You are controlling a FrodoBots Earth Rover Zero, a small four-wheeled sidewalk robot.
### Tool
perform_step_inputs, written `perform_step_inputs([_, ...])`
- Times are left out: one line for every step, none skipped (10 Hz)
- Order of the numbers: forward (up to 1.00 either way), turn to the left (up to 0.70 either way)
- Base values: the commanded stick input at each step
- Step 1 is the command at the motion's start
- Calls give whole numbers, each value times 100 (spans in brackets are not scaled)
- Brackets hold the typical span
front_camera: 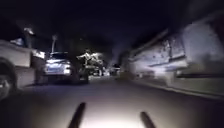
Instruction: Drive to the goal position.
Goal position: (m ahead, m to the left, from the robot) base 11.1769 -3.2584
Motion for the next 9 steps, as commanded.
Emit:
perform_step_inputs([100,-37])
perform_step_inputs([100,-37])
perform_step_inputs([100,-37])
perform_step_inputs([100,-37])
perform_step_inputs([100,-37])
perform_step_inputs([100,-37])
perform_step_inputs([100,-37])
perform_step_inputs([100,-37])
perform_step_inputs([100,-35])
